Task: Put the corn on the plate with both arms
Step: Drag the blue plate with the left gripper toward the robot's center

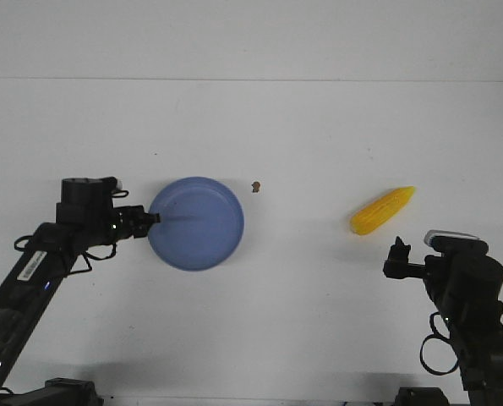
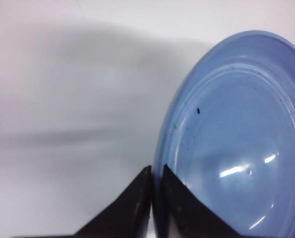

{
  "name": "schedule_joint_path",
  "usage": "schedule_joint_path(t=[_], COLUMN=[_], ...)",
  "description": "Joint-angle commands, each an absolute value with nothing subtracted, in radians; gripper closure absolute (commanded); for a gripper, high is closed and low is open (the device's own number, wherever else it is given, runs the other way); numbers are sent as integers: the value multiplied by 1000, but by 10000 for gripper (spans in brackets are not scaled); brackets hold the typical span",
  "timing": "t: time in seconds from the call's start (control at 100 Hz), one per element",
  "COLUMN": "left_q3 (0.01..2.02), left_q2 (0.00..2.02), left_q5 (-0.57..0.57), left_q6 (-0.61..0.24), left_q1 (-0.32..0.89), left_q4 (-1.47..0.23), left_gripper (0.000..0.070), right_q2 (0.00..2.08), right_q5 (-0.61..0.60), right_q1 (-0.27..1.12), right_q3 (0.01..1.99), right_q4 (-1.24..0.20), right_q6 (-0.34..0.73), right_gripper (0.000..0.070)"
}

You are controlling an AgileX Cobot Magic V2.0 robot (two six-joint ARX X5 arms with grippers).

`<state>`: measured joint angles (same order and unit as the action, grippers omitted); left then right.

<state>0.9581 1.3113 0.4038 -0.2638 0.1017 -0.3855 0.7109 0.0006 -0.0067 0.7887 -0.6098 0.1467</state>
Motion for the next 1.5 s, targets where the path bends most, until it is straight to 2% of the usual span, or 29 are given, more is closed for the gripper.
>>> schedule_joint_path(t=[0.0, 0.18, 0.47, 0.66, 0.9, 0.95, 1.01, 1.05, 1.09, 1.16, 1.23, 1.38, 1.49], left_q3=[912, 833, 822, 822, 822, 822, 822, 822, 822, 822, 822, 825, 830], left_q2=[1305, 1317, 1425, 1504, 1510, 1510, 1510, 1510, 1509, 1503, 1488, 1394, 1292], left_q5=[432, 438, 438, 437, 409, 409, 409, 409, 409, 409, 409, 399, 322], left_q6=[-330, -373, -407, -413, -413, -413, -414, -414, -413, -411, -405, -366, -287], left_q1=[135, 244, 390, 444, 473, 473, 472, 472, 471, 469, 464, 432, 376], left_q4=[-351, -287, -213, -183, -178, -178, -176, -176, -176, -176, -170, -144, -163], left_gripper=[694, 694, 694, 689, 674, 612, 445, 297, 179, 66, 32, 34, 36], right_q2=[714, 714, 714, 714, 714, 714, 714, 714, 714, 714, 714, 714, 714], right_q5=[0, 0, 0, 0, 0, 0, 0, 0, 0, 0, 0, 0, -4], right_q1=[-6, -6, -6, -6, -6, -6, -6, -6, -6, -6, -6, -6, -6], right_q3=[807, 807, 807, 807, 807, 807, 807, 807, 807, 807, 807, 807, 807], right_q4=[-599, -599, -599, -599, -600, -599, -599, -599, -599, -599, -599, -583, -576], right_q6=[154, 154, 154, 154, 154, 154, 154, 154, 154, 154, 154, 155, 158], right_gripper=[83, 83, 83, 83, 83, 83, 83, 83, 83, 83, 83, 83, 83])
